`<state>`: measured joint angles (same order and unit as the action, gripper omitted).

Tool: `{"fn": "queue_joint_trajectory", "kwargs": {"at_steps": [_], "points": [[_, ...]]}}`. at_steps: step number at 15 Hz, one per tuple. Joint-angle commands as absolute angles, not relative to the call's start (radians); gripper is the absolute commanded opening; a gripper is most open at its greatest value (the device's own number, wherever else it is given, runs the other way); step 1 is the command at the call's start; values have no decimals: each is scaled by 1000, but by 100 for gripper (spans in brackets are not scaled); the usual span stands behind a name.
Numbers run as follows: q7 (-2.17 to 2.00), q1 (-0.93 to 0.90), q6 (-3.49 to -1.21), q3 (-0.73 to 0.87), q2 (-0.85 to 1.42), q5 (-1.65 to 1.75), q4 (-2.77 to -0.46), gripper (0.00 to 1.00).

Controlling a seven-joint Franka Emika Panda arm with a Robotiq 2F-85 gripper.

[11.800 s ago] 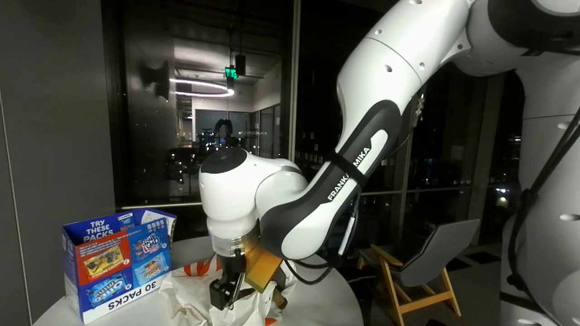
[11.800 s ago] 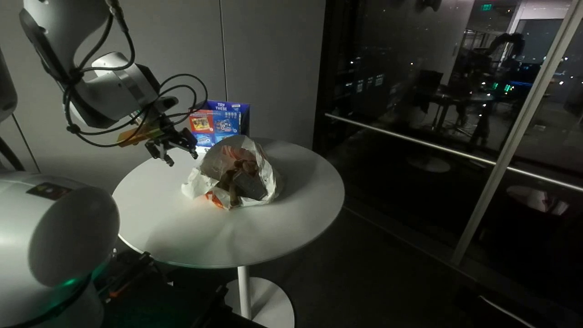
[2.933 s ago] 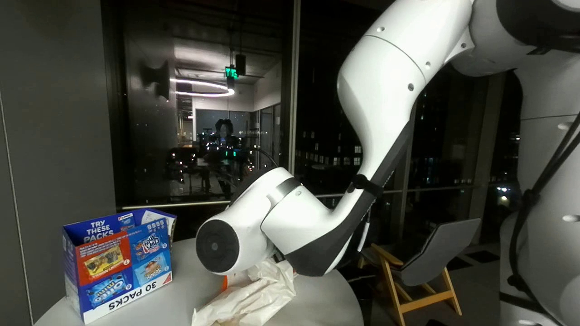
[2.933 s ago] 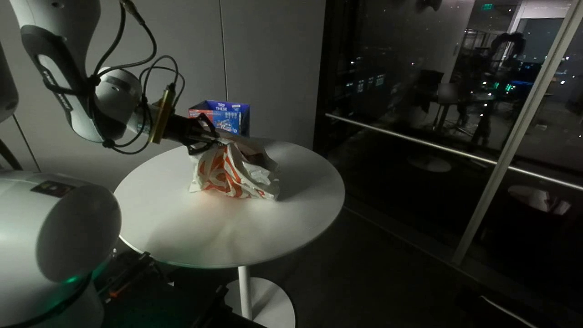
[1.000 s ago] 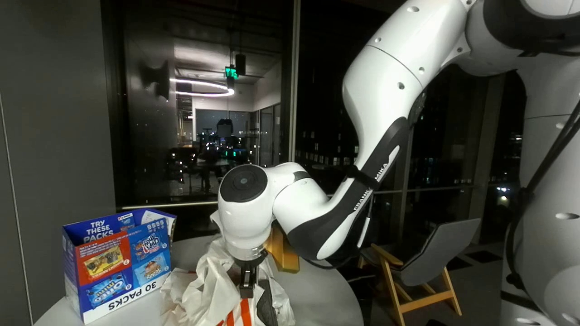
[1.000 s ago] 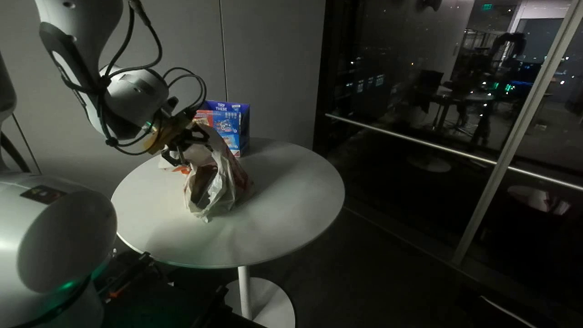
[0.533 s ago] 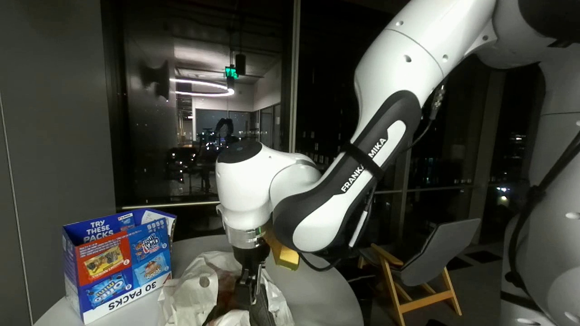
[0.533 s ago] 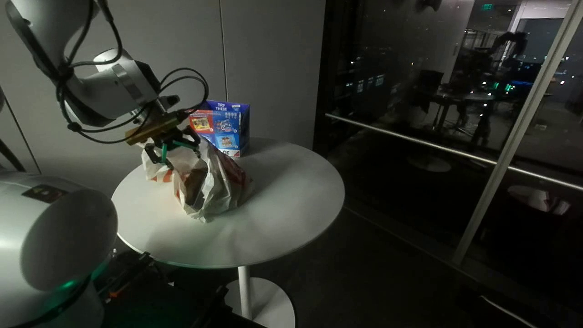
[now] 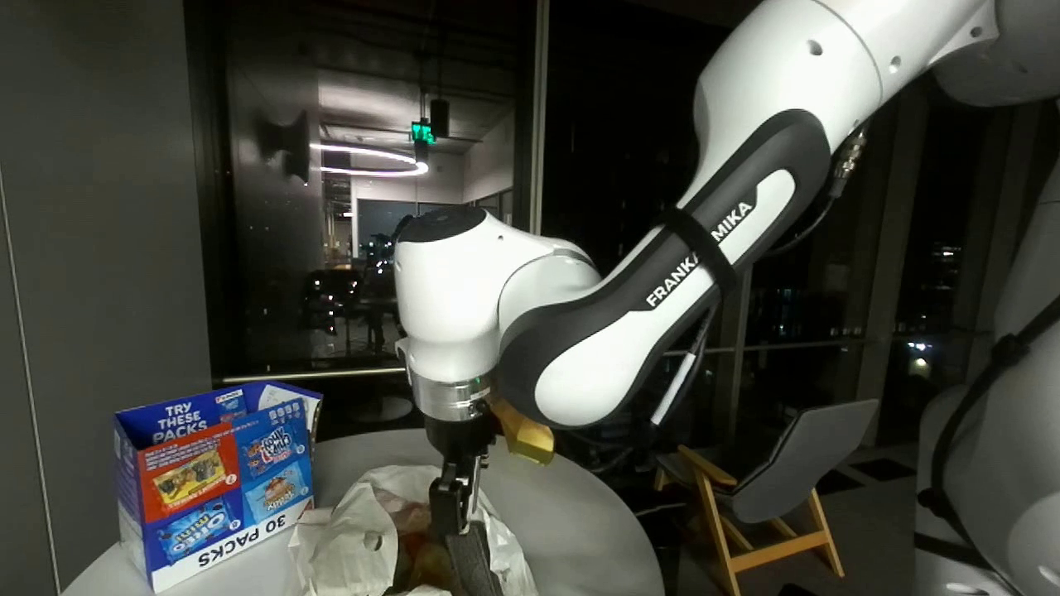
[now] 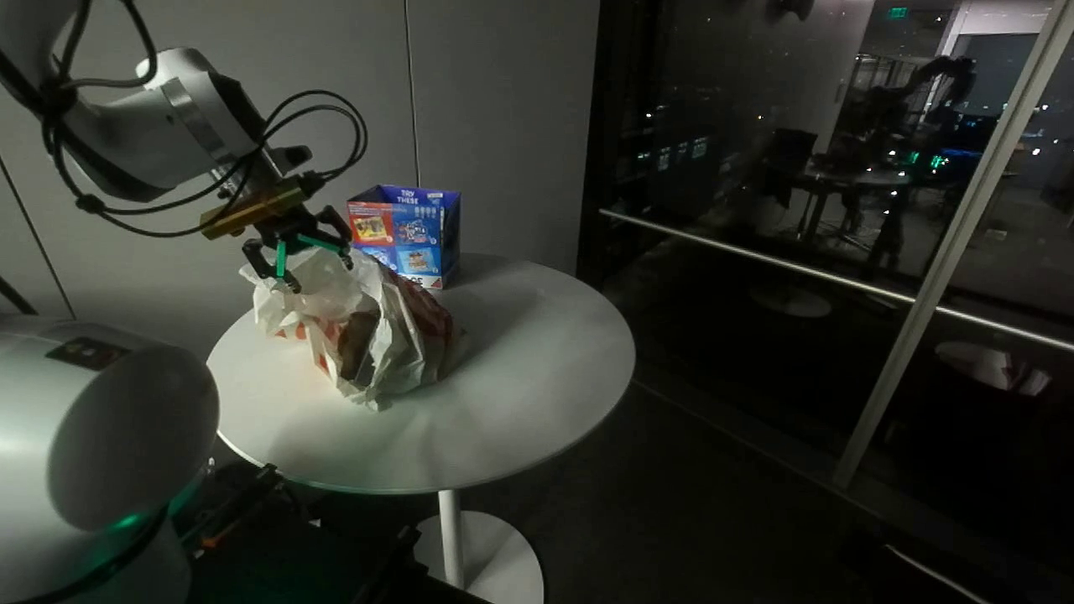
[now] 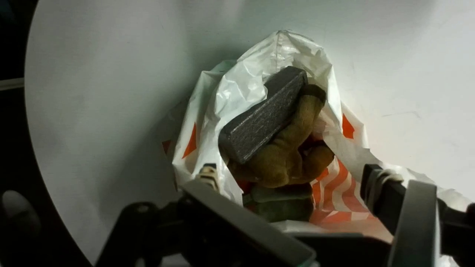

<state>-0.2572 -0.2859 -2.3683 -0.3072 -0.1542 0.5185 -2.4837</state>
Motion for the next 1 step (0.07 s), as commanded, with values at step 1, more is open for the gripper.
{"fn": "queue_joint_trajectory", "kwargs": {"at_steps": [1], "points": [[-180, -276, -2390, -299, -195, 465, -2504, 100]]}}
